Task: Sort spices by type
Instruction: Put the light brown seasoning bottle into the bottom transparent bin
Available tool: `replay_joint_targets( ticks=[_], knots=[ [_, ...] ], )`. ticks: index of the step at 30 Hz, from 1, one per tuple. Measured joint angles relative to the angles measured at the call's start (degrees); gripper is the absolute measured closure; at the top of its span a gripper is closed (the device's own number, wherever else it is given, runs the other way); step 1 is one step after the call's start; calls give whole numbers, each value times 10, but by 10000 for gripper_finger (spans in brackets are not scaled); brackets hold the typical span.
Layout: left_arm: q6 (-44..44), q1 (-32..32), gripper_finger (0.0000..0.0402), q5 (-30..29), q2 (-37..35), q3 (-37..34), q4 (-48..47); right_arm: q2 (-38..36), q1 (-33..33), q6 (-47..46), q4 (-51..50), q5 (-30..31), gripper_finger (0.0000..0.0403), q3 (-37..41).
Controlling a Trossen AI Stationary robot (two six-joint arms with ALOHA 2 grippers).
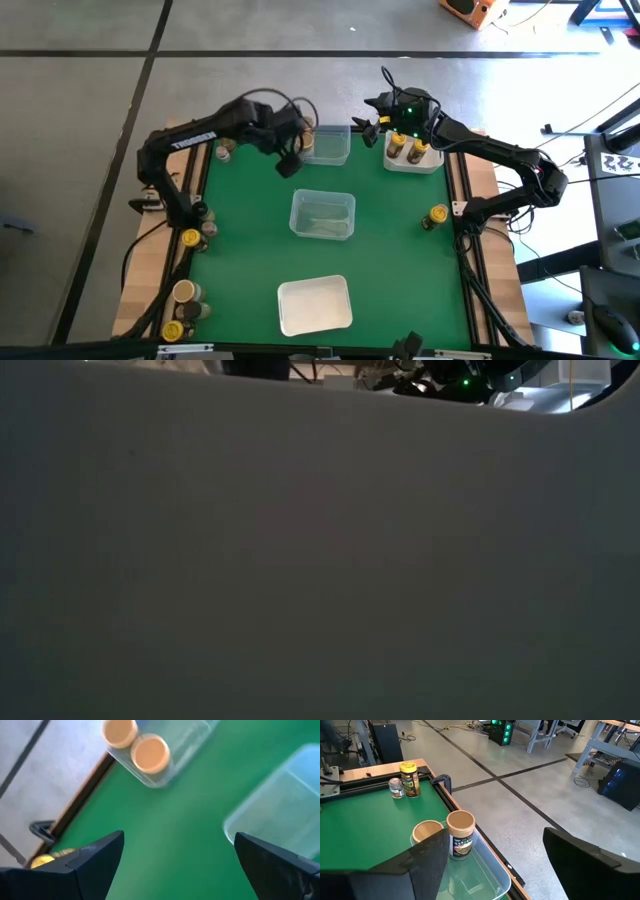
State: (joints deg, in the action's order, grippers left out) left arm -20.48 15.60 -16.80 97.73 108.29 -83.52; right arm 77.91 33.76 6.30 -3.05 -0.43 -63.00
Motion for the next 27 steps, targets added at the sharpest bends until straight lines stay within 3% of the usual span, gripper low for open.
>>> replay_joint_targets(
  ticks=[8,16,27],
  knots=[
    [-38,-105,26,7,-2,-14,-67,0,0,0,0,0,84,0],
    [-125,-215,26,7,-26,-53,-64,0,0,0,0,0,84,0],
    [-284,-267,31,14,-124,-224,-67,0,0,0,0,0,84,0]
  ],
)
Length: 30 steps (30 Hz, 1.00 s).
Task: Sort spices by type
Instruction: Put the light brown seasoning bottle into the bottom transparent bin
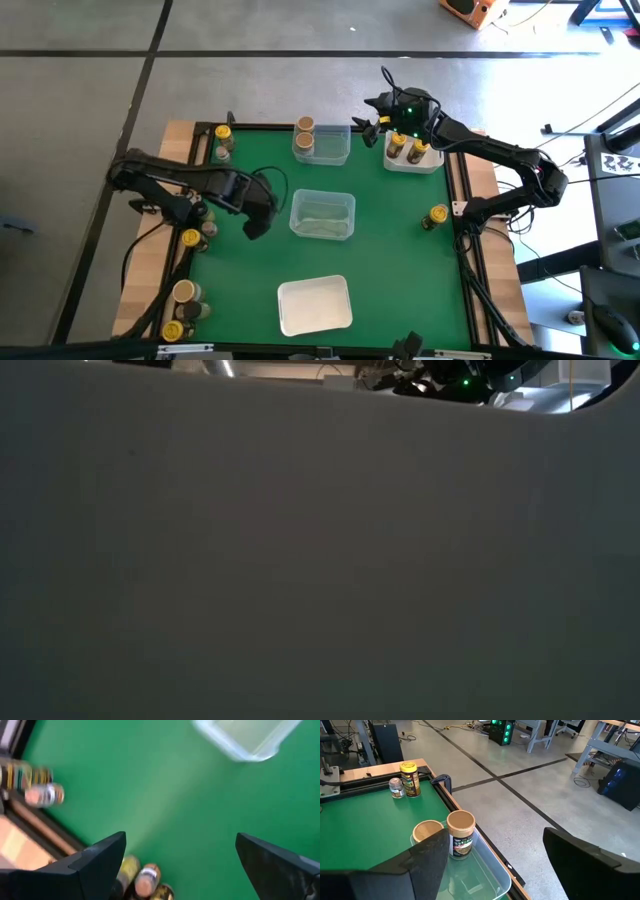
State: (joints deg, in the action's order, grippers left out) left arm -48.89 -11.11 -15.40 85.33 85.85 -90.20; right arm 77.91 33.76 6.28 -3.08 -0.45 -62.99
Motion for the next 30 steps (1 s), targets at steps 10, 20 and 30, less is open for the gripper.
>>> replay_joint_targets(
  ticks=[10,20,30],
  knots=[
    [-120,12,43,140,-16,-151,15,0,0,0,1,0,84,0],
    [-263,12,43,196,-16,-245,13,0,0,0,1,0,84,0],
    [-306,12,43,194,-16,-310,42,0,0,0,1,0,84,0]
  ],
)
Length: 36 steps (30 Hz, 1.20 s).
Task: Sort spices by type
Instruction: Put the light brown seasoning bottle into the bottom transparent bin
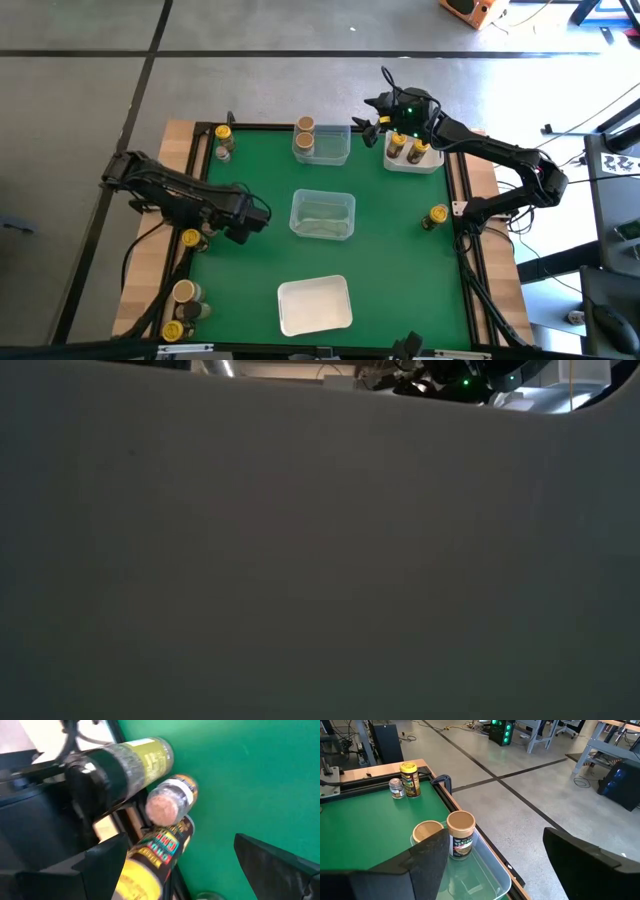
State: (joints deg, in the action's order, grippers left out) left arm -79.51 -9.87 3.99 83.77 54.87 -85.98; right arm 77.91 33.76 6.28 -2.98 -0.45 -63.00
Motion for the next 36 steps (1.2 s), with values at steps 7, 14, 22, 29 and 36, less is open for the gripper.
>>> replay_joint_targets(
  ticks=[7,14,22,29,36],
  knots=[
    [6,0,43,-2,0,-51,43,0,0,0,0,0,84,0],
    [8,0,43,-2,0,-78,64,0,0,0,0,0,84,0],
    [1,0,43,2,0,-120,77,0,0,0,1,0,84,0],
    [9,0,43,0,0,-127,133,0,0,0,1,0,84,0],
    [21,0,43,-4,0,-133,181,0,0,0,1,0,84,0]
  ],
)
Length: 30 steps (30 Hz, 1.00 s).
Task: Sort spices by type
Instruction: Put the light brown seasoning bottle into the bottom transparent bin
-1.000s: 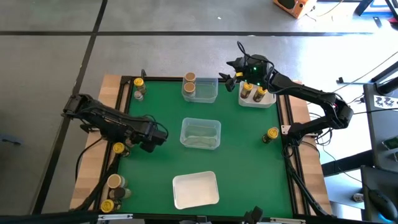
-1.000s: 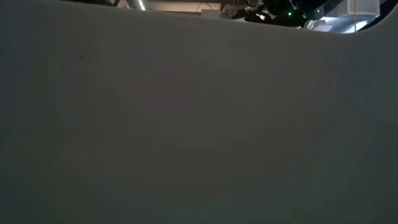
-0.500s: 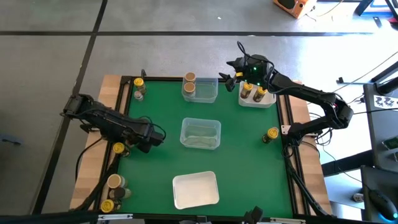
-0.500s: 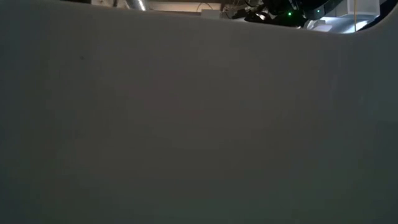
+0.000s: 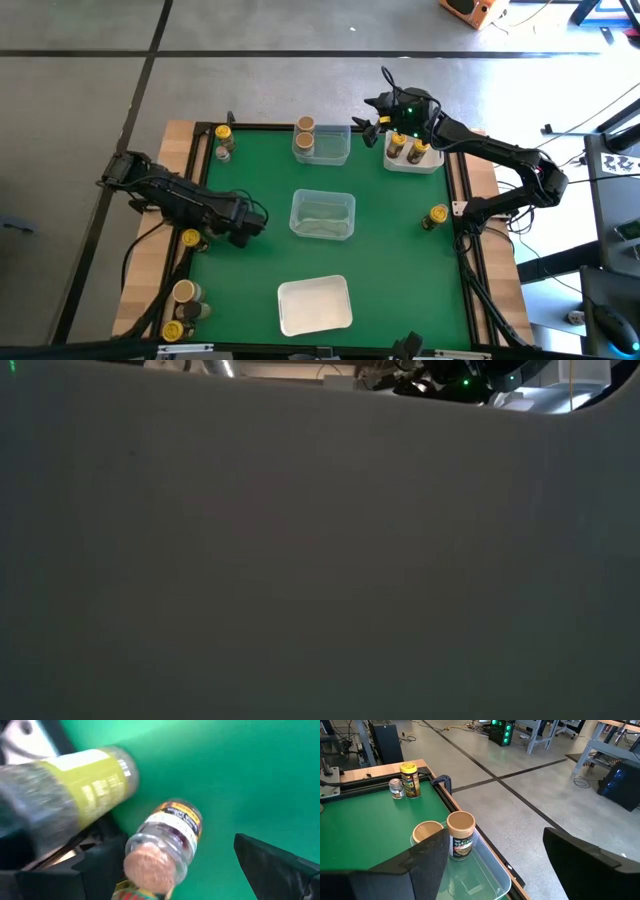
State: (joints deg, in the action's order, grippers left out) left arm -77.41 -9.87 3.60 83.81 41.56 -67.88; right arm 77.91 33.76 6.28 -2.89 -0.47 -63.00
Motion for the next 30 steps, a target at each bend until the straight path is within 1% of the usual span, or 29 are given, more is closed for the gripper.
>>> replay_joint_targets(
  ticks=[6,9,12,16,20,24,27,30],
  knots=[
    [28,0,43,12,0,0,102,0,0,0,0,0,84,0],
    [51,0,43,23,0,0,129,0,0,0,0,0,84,0],
    [88,-4,43,29,0,0,129,0,0,0,0,0,84,0],
    [161,-22,43,30,0,0,129,0,0,0,0,0,84,0],
    [190,-40,43,30,0,0,128,0,0,0,0,0,84,0],
    [190,-54,44,29,0,0,128,0,0,0,1,0,84,0],
    [195,-61,58,28,0,0,127,0,0,0,3,0,84,0],
    [204,-64,89,28,0,0,119,0,0,0,3,0,84,0]
  ],
)
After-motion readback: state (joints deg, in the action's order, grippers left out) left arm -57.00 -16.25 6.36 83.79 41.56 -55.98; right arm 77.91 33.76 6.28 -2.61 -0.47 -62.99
